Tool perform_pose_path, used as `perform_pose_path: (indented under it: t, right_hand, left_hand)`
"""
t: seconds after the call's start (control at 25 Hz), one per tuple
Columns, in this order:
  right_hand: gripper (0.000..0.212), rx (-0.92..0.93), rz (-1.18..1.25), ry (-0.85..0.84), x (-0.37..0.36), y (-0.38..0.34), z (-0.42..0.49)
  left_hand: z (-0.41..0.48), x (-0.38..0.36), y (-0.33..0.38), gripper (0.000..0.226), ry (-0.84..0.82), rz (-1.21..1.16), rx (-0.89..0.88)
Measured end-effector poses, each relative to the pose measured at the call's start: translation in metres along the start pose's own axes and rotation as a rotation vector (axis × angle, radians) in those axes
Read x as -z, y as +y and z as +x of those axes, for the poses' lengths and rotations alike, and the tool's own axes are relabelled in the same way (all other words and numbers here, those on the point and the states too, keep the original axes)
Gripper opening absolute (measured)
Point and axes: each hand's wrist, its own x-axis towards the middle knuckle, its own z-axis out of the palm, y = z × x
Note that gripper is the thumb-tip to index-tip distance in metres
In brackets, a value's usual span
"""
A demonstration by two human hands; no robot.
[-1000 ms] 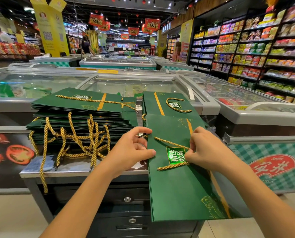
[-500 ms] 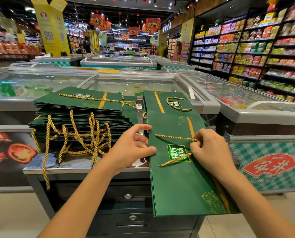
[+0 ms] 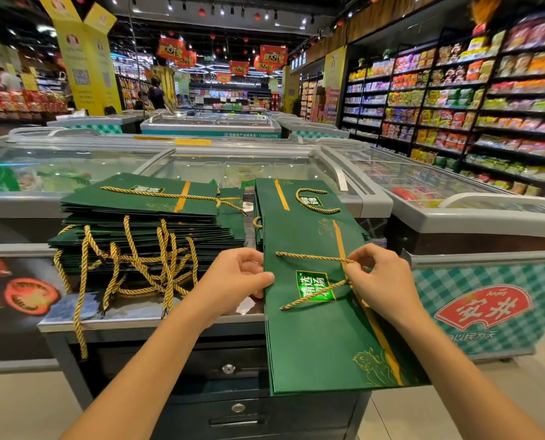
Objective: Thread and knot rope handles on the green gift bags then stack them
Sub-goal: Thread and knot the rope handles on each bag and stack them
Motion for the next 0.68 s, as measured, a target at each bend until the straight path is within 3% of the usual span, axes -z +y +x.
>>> perform_pose_path:
  t: [0.28,0.44,0.68]
  right_hand:
    - [0.020,0.079,0.015,-0.098,0.015,-0.009,-0.009]
    - [0.020,0.100,0.190,-0.194,0.026,-0.047,-0.025]
    - [0.078,0.021,0.324,-0.417,0.047,-0.117,-0.019]
  left_hand:
    - [-0.009,0.007,0.020,0.024,0.025,-0.222,0.069]
    - [-0.015,0.009,0.048,0.024,0.058,-0.239,-0.031]
    - [-0.023,-0.004,0.094,0.020,0.026,-0.302,-0.161]
